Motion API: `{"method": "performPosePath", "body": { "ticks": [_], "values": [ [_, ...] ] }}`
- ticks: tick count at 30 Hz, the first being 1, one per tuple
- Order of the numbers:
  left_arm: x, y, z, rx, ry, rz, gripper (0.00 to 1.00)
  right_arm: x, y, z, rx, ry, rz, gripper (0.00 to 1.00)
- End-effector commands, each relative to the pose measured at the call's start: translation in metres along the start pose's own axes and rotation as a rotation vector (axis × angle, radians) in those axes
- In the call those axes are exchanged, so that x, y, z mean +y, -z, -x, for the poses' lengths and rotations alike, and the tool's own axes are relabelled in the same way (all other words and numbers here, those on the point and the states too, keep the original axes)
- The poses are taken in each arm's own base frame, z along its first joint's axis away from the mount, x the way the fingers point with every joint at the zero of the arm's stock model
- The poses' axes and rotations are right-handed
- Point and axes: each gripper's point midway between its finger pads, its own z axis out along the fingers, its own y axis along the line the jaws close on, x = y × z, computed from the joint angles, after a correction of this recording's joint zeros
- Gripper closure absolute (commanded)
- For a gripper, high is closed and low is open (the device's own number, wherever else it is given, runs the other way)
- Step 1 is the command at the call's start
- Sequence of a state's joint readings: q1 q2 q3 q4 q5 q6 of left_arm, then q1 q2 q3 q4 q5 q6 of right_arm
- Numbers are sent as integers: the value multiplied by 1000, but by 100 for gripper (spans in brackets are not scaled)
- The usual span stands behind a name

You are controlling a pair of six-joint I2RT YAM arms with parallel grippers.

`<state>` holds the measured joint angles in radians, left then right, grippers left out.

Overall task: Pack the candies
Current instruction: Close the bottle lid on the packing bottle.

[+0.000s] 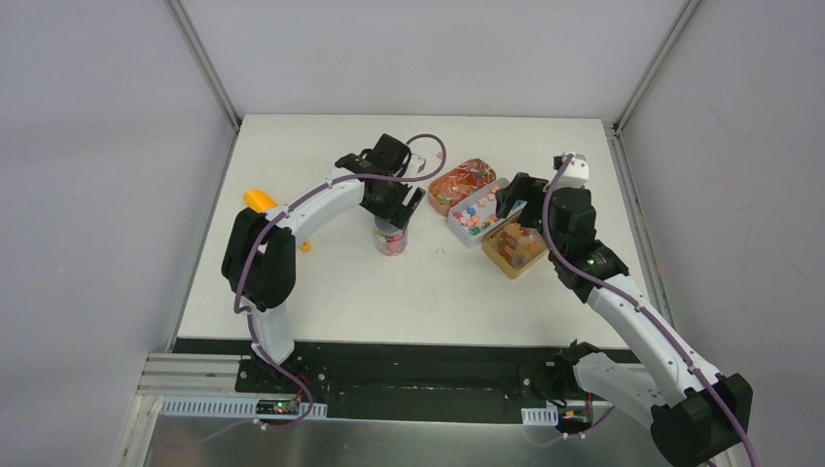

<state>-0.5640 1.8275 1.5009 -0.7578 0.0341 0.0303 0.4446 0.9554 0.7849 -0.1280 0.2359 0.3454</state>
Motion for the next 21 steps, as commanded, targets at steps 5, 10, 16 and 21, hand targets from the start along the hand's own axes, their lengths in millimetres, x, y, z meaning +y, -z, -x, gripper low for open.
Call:
{"method": "performPosePath", "body": {
  "ticks": [5,10,16,21],
  "values": [
    [5,5,2,40,19,54,44,0,5,16,-63,1,4,0],
    [3,1,-1,55,18,49,42,2,6,17,-65,-5,11,0],
    [-5,-1,0,59,17,8,41,2,6,15,-60,-9,16,0],
    [-10,-2,-3,73,15,-14,41,4,5,14,-58,-12,21,0]
  ]
}}
